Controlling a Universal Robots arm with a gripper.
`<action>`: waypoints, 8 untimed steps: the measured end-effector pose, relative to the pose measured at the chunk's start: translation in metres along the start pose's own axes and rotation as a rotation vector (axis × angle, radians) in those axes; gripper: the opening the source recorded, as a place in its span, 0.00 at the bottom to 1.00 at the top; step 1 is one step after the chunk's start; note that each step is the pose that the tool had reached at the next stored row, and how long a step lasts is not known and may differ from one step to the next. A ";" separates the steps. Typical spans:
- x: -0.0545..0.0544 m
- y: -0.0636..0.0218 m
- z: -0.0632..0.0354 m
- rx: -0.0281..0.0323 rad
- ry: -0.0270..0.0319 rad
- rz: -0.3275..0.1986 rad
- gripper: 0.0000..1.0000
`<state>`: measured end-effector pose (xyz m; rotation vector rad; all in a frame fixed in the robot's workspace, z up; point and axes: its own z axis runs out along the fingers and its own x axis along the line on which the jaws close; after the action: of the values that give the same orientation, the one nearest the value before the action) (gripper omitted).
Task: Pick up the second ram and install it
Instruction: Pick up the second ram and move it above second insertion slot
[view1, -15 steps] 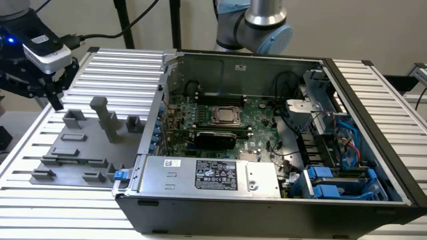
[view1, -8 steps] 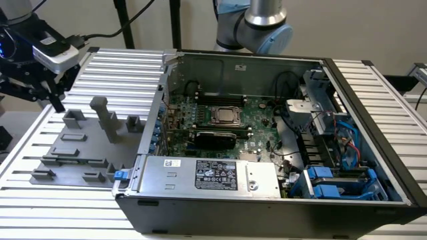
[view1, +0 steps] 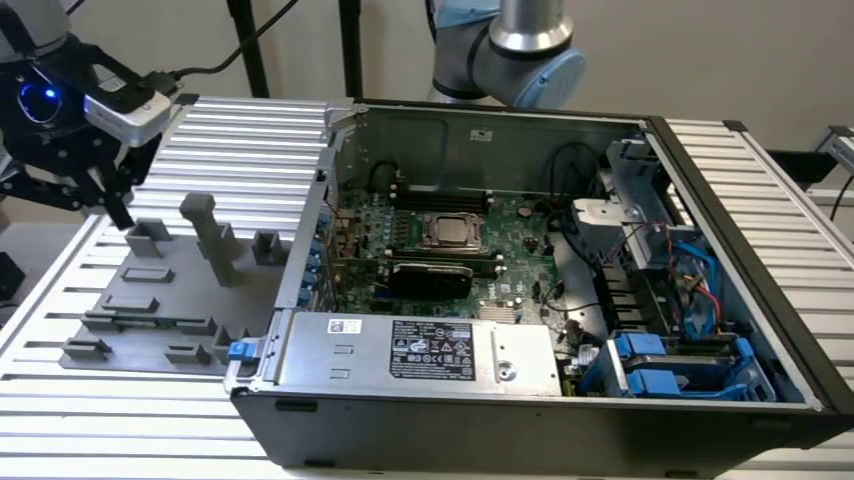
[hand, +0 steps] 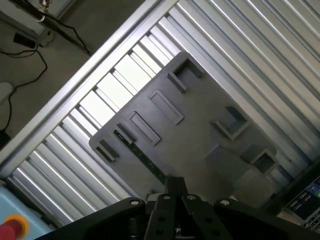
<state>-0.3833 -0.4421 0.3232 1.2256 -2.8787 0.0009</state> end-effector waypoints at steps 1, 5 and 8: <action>0.000 0.0000 0.0008 0.0002 0.0001 -0.018 0.11; 0.000 0.0000 0.0042 0.0011 0.0004 -0.092 0.11; 0.000 0.0000 0.0066 0.0017 0.0006 -0.145 0.11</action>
<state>-0.3833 -0.4421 0.3167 1.4309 -2.7825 0.0024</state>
